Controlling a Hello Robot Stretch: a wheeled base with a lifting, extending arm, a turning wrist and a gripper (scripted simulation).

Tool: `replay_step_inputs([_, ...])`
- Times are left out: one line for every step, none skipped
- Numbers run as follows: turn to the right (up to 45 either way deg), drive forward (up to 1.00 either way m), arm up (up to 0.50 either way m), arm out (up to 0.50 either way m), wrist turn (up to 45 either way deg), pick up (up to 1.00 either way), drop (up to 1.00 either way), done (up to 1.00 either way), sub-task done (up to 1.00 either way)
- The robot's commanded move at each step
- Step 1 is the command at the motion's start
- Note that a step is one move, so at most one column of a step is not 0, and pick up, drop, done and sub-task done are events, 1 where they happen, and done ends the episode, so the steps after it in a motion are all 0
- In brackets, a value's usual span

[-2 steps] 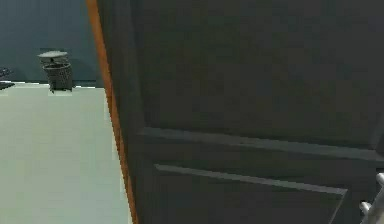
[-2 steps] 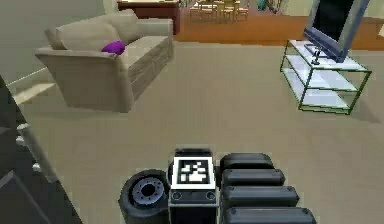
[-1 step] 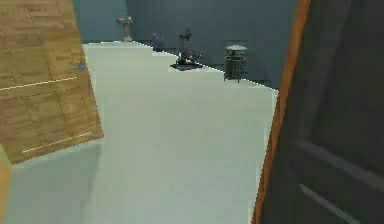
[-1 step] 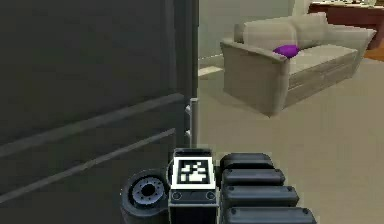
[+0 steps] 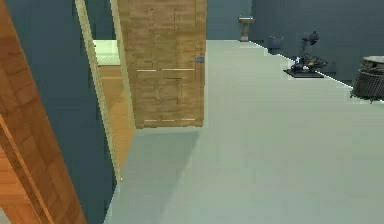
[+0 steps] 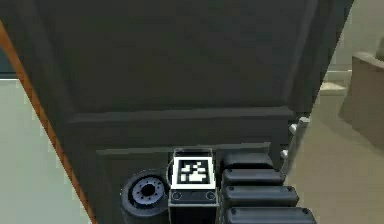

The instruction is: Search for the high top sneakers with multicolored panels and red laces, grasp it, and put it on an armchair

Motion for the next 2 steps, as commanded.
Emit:
replay_step_inputs([0.0,0.60,0.00,0.00,0.0,0.00,0.00,0.00,0.00])
replay_step_inputs([-15.0,0.00,0.00,0.00,0.0,0.00,0.00,0.00,0.00])
